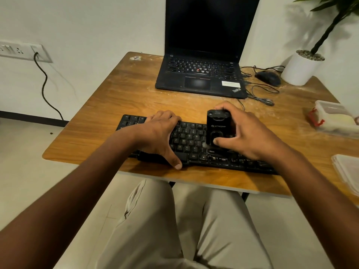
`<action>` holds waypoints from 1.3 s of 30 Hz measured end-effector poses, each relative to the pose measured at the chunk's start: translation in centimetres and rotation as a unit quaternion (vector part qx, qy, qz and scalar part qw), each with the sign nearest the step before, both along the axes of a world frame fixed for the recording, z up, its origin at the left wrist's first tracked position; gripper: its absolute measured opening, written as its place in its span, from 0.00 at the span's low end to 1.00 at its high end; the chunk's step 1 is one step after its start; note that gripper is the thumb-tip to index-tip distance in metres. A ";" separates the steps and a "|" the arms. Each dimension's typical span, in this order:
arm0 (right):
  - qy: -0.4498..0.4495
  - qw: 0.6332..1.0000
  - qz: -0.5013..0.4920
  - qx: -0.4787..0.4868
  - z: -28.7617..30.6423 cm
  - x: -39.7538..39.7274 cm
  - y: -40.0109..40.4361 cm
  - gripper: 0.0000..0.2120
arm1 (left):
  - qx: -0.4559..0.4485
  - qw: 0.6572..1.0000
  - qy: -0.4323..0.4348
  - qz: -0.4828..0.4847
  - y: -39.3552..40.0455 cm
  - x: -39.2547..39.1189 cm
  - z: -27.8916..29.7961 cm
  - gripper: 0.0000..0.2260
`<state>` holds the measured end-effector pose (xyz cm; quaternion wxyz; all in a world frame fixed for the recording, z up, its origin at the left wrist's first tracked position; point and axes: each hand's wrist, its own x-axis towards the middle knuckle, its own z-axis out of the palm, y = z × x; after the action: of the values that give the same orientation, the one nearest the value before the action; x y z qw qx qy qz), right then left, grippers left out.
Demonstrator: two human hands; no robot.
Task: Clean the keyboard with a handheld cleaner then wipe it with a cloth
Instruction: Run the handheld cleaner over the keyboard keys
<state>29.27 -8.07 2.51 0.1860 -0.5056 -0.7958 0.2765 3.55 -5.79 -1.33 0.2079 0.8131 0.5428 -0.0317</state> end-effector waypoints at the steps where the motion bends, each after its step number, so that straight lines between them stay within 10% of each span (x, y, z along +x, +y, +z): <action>1: -0.021 1.000 0.003 -0.006 0.5 0.7 0.1 0.30 | 0.000 1.000 0.000 0.000 0.0 0.0 -0.1 0.61; 11: 0.107 0.994 0.009 0.013 -0.6 -4.0 0.6 0.28 | 0.004 1.000 0.010 0.003 -0.2 0.3 0.2 0.60; 20: -0.053 0.999 -0.002 -0.007 1.3 0.7 0.6 0.30 | 0.003 1.000 0.003 0.002 -0.3 0.2 0.2 0.61; 27: 0.085 0.996 -0.003 0.009 -0.7 -3.7 0.0 0.28 | 0.001 1.000 0.006 0.007 -0.3 0.2 0.2 0.61; 39: 0.009 0.999 -0.042 0.023 1.2 1.3 0.5 0.28 | -0.006 1.000 0.004 0.005 -0.4 0.2 0.3 0.62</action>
<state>30.61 -7.59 3.73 0.2162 -0.5318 -0.7784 0.2542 3.76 -6.18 -0.99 0.2109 0.8087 0.5478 -0.0371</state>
